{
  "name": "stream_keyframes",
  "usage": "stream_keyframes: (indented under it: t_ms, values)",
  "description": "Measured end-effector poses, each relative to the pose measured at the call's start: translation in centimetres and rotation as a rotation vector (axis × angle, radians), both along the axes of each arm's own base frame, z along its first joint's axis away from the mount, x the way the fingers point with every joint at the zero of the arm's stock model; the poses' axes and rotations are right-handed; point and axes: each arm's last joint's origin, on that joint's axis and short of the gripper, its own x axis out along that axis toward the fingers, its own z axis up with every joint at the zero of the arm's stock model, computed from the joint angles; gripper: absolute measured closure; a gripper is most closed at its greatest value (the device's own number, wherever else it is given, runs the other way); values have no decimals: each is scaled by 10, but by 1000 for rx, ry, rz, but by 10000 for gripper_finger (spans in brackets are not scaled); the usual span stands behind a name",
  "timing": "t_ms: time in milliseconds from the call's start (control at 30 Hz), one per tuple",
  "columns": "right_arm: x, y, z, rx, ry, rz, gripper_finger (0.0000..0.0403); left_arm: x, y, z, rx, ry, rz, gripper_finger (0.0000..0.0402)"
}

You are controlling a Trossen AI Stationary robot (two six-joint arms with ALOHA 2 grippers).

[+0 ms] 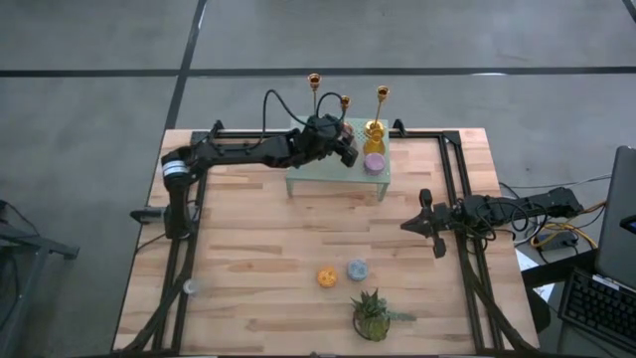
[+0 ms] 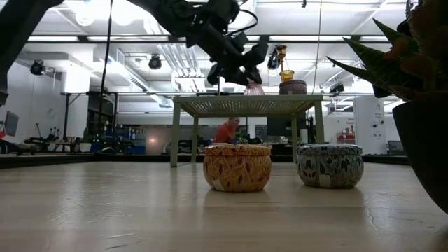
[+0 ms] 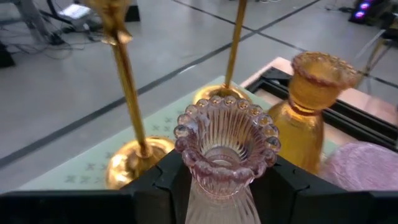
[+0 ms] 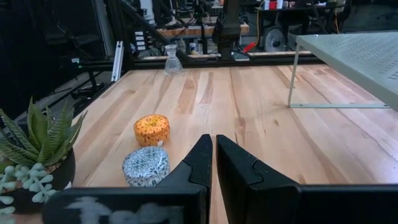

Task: Pick & Place candle stick holders
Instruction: Put the purple candle holder on the shelf

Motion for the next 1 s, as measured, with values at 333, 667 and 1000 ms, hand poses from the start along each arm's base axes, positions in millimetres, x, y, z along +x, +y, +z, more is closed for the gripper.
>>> stream_keyframes:
  t_ms: [333, 667, 1000]
  values:
    - [0, 0, 0, 0, 1, 0, 385, 5, 0, -7, -1, 16, -1, 259]
    - [0, 0, 0, -1, 3, 0, 385, 7, -5, -14, -8, 62, -17, 259]
    - [0, 0, 0, -1, 3, -1, 385, 6, -10, -11, -5, 74, -38, 259]
